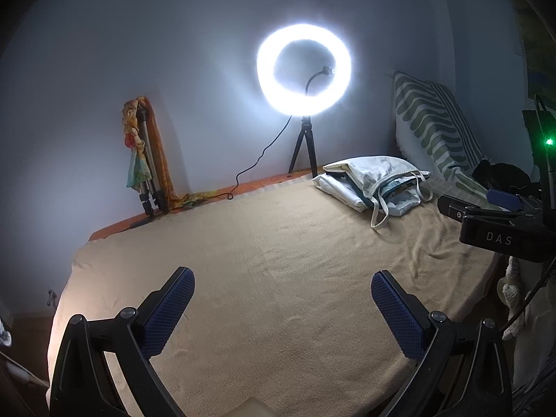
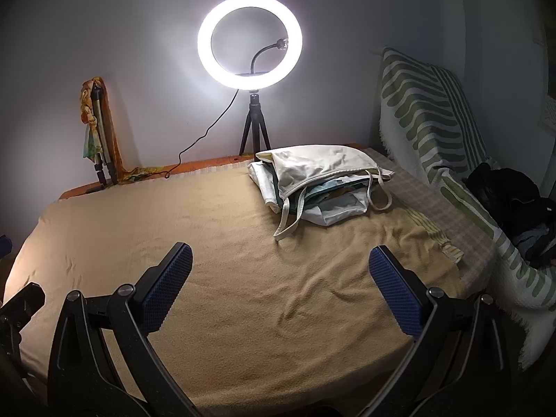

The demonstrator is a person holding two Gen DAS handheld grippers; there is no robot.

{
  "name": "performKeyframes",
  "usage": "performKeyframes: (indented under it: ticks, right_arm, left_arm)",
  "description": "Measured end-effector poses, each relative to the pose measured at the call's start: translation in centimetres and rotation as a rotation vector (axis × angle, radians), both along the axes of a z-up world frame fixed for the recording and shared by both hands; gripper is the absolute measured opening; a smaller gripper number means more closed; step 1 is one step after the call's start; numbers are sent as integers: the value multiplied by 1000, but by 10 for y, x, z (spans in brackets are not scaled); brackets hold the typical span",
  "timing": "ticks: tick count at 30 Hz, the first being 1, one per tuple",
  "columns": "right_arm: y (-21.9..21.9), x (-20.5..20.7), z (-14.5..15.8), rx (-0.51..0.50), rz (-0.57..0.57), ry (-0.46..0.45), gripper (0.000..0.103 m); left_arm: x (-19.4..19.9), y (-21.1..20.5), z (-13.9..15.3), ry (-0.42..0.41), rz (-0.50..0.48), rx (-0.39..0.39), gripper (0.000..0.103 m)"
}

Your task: Fold small clothes

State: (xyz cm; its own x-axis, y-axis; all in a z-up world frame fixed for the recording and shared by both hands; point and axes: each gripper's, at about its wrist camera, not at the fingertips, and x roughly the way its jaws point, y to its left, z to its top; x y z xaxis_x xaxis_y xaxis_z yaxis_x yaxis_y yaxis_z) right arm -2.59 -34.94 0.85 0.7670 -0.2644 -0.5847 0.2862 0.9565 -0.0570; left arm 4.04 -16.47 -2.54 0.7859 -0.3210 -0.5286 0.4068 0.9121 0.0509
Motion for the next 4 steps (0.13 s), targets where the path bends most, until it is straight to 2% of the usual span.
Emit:
performKeyframes:
  ticks: [4]
  right_arm:
    - [-1,0,-2,-1,5,2,103]
  left_arm:
    - [0,-1,1,2,-2,5,103]
